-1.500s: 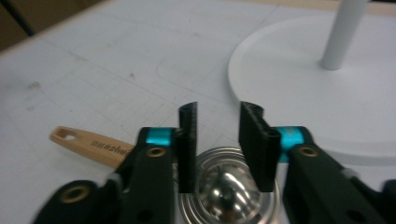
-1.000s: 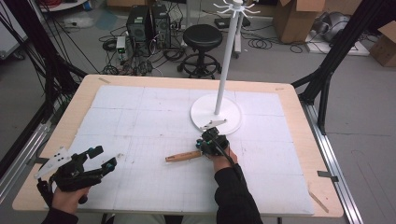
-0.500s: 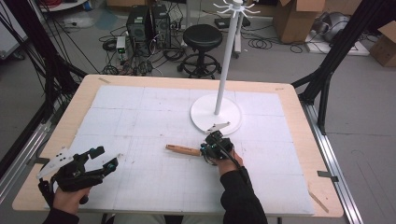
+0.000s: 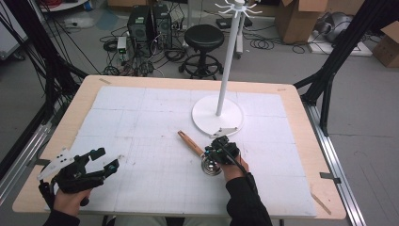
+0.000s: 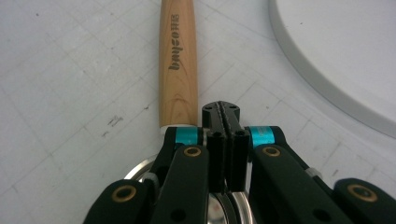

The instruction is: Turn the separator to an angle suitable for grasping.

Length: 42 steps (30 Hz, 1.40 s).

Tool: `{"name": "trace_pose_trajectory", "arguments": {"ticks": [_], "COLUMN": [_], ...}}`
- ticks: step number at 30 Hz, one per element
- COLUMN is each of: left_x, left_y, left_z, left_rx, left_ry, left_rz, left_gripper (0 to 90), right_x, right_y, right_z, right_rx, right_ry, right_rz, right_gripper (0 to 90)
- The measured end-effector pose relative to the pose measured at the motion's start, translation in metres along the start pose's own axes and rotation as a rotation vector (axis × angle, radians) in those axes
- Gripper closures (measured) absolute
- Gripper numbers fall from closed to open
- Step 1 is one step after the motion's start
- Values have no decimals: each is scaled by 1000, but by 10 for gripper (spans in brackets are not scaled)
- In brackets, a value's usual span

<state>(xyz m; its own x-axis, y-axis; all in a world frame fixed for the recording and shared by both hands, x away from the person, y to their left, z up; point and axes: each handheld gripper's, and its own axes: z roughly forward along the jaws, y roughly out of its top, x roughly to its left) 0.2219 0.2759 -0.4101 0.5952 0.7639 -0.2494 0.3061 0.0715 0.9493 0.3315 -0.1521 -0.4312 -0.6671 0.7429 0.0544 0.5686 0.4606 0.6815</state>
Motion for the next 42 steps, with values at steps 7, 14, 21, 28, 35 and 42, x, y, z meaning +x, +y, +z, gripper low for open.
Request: {"name": "trace_pose_trajectory", "arguments": {"ticks": [7, 14, 21, 28, 35, 42], "left_x": [0, 2, 8, 12, 13, 12], "left_y": [0, 0, 2, 5, 3, 3], "left_z": [0, -2, -7, -12, -12, -12], "left_rx": [-1, -9, -26, -39, -27, -24], "left_ry": [-1, 2, 15, 55, 41, 40], "left_rz": [-1, -6, -18, 1, 10, 9], "left_gripper": [215, 215, 214, 171, 173, 177], "right_x": [1, 3, 3, 2, 1, -1], "right_y": [0, 2, 0, -8, -26, -25], "right_z": [-5, -11, -27, -42, -65, -64], "right_rx": [-35, -107, -231, -303, -387, -386], "right_ry": [3, 27, 21, 21, 16, 4], "right_rz": [8, 27, 42, 35, 40, 51], "right_gripper": [887, 709, 382, 162, 159, 159]}}
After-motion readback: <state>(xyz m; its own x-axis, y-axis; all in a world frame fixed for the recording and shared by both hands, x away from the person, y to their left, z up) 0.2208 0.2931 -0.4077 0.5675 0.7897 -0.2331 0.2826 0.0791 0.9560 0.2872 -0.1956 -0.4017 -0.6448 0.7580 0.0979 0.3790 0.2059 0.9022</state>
